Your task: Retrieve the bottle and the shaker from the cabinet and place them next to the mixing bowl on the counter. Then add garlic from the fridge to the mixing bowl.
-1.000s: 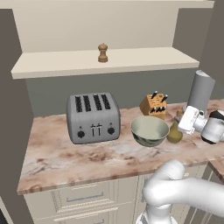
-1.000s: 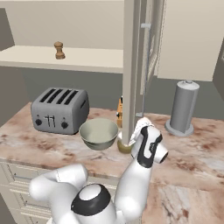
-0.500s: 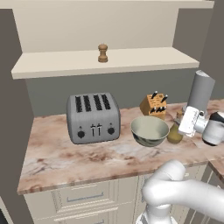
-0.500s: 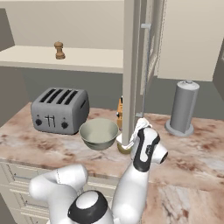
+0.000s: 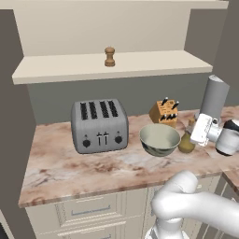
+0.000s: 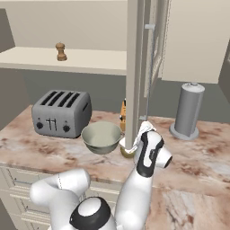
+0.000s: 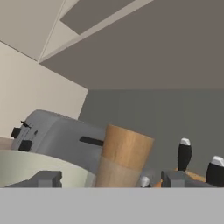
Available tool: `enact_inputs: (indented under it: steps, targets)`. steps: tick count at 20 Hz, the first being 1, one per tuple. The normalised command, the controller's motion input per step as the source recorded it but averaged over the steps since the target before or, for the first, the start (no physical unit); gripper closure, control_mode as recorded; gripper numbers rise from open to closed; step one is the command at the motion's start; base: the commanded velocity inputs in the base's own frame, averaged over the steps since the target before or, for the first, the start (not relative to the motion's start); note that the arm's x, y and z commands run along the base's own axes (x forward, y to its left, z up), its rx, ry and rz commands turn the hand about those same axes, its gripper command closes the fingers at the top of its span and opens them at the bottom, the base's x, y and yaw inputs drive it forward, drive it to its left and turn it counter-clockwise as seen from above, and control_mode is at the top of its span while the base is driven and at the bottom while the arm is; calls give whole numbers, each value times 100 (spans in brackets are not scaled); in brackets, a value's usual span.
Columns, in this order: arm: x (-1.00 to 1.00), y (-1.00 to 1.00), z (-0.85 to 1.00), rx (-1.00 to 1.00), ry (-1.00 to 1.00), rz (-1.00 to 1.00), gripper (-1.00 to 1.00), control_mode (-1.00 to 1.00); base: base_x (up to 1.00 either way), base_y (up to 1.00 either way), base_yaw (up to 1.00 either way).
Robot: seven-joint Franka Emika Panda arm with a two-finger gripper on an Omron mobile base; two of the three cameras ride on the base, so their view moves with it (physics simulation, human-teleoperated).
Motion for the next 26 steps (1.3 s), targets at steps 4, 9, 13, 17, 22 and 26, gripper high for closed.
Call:
enact_inputs:
  steps: [4,9,13,17,22,26]
  targets:
    - [-20,-3,8,0,0,-2,-100,-100,0,0,0]
    - [-28,-37,34,0,0,-6,-100,-100,0,0,0]
    - [-71,-8,19,0,0,-3,-100,-100,0,0,0]
    - [-80,0,0,0,2,-6,-100,-100,0,0,0]
    - [-86,0,0,0,5,-12,-100,-100,0,0,0]
    - [-100,0,6,0,6,-19,-100,-100,0,0,0]
